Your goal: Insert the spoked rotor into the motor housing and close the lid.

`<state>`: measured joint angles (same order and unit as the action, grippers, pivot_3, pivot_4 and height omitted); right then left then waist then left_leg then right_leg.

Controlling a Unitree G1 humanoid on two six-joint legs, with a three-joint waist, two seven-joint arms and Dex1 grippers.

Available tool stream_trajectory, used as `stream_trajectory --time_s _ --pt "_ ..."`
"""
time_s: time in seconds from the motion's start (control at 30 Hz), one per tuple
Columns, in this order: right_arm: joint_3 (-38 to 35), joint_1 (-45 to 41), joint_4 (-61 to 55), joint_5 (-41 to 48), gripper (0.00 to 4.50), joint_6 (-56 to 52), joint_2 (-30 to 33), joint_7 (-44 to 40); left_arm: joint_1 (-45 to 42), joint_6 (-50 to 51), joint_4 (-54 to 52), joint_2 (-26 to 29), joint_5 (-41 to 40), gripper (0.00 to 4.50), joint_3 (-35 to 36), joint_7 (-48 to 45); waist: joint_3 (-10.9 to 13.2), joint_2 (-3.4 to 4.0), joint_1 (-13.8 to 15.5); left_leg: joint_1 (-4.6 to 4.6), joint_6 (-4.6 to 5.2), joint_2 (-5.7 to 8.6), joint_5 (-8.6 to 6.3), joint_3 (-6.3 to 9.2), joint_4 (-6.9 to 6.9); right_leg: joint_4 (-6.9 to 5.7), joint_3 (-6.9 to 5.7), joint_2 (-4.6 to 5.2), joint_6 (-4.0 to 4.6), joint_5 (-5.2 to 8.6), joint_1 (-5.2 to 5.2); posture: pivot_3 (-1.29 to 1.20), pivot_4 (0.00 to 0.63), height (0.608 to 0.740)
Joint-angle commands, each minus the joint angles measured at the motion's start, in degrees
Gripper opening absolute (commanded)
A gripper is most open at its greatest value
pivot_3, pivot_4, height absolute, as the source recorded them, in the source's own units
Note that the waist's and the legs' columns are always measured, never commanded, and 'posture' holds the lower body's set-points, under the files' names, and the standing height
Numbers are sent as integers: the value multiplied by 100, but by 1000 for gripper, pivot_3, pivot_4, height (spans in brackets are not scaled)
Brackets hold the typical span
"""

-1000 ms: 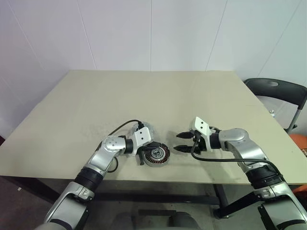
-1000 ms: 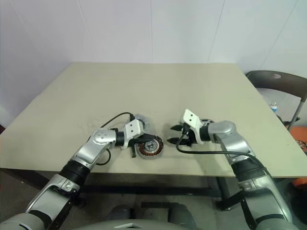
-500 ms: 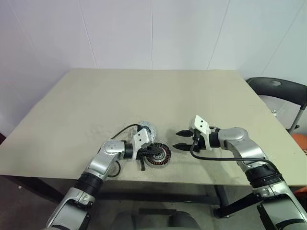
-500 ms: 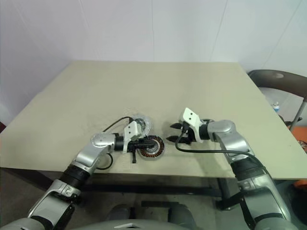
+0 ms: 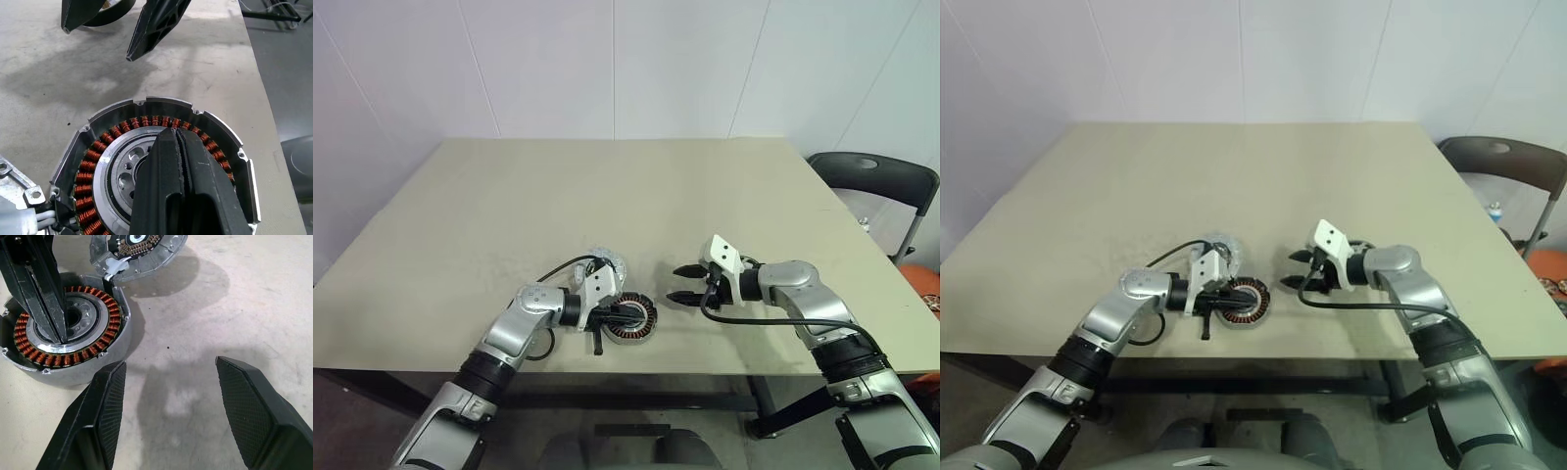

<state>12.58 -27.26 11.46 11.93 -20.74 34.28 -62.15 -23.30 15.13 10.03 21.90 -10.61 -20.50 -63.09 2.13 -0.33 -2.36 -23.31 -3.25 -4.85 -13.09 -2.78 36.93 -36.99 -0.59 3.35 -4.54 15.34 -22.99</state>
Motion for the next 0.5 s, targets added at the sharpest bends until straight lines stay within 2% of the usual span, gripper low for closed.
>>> stream_trajectory --time_s 0.03,0.3,0.5 --pt "-155 -130 -38 -2 3066 116 -32 35 41 127 203 -266 -249 79 247 134 1 -2 6 1 0 0 0 0 5 0 1 0 -1 0 3 0 0 740" --pt "-129 -124 118 -51 3066 166 -144 88 -70 970 -359 -755 -1657 79 1140 -36 10 -14 4 -10 1 7 0 2 10 0 12 -2 -1 -1 -2 0 0 740" --pt "-137 -113 173 -74 3066 197 -147 84 -86 1382 -562 -839 -2178 79 1522 43 12 -15 -18 -10 3 6 -1 3 2 -1 18 -11 -4 0 -6 0 0 740"
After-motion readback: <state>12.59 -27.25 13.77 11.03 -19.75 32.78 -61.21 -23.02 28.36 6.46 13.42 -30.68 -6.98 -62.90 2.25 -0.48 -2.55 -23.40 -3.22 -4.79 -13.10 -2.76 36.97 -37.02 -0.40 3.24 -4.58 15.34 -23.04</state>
